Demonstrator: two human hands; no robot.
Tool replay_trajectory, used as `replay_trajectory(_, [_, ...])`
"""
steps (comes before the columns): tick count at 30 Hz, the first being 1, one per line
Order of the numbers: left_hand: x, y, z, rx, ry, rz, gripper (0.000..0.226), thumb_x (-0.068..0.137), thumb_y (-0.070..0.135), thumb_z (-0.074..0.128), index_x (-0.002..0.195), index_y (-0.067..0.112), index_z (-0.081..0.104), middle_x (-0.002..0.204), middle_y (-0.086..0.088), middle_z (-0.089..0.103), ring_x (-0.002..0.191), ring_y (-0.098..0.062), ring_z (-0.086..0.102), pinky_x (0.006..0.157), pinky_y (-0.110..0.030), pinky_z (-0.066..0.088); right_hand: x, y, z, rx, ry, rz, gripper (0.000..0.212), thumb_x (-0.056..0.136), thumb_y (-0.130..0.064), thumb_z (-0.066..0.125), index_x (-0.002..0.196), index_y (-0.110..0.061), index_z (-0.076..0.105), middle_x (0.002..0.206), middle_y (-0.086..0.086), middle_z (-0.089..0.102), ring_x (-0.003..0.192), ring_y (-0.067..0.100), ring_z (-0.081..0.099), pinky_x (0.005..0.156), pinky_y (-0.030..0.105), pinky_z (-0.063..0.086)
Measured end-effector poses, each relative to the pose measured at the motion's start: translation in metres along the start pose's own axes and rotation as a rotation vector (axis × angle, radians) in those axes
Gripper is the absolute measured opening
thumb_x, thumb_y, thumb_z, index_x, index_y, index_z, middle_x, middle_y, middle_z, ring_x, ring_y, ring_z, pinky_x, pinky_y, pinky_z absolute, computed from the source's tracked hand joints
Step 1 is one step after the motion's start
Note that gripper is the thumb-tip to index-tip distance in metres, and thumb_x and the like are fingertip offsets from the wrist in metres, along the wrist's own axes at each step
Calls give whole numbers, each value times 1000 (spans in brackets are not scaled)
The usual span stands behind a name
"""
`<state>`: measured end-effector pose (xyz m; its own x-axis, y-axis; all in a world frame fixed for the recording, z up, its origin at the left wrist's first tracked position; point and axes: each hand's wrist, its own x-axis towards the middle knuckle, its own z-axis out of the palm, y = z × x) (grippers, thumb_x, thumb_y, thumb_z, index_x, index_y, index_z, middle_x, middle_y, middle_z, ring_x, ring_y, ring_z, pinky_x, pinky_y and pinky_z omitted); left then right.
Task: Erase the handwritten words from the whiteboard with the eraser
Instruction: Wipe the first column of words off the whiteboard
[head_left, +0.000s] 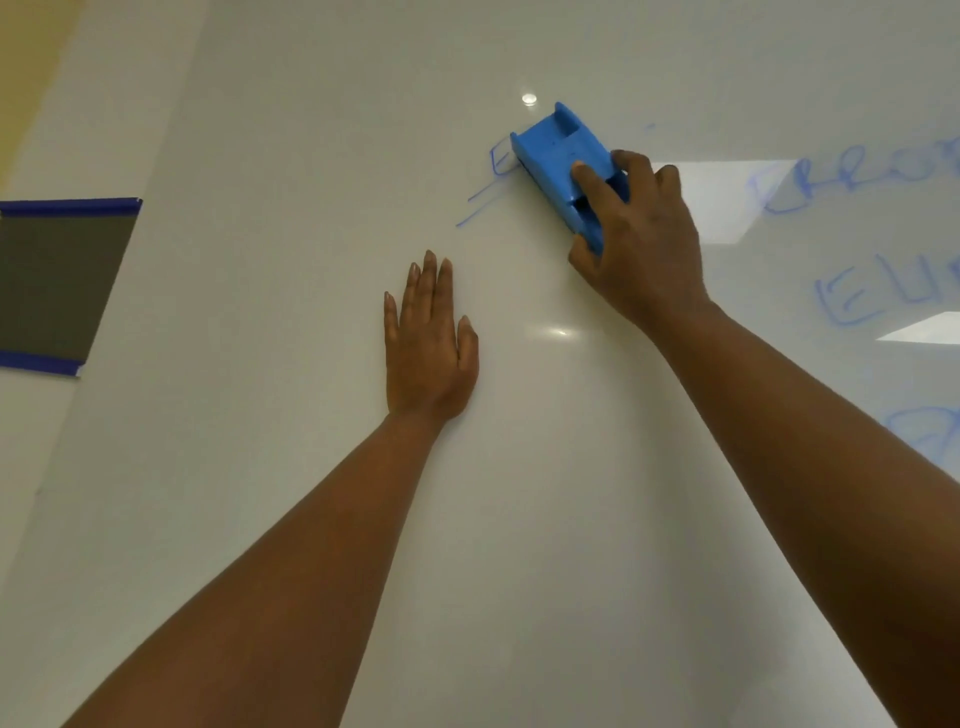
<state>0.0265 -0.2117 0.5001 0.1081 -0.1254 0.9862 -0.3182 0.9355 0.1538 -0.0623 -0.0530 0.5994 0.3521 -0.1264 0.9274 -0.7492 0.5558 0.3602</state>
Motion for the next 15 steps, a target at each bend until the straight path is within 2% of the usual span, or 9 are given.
replay_trajectory(7, [0, -1, 0, -13, -8, 8, 64, 87, 25, 23, 148, 10, 16, 157, -6, 11, 145, -18, 7, 118, -38, -3, 10, 20, -3, -53, 69, 309, 55, 87, -19, 44, 140, -14, 30, 141, 18, 30, 115, 36, 36, 87, 37, 40])
replay_trajectory(15, [-1, 1, -2, -27, -5, 13, 63, 86, 24, 24, 148, 9, 17, 157, -7, 12, 145, -19, 7, 117, -38, -2, -2, 24, -3, -54, 106, 292, 55, 86, -22, 44, 139, -14, 32, 139, 20, 33, 112, 37, 37, 86, 39, 39])
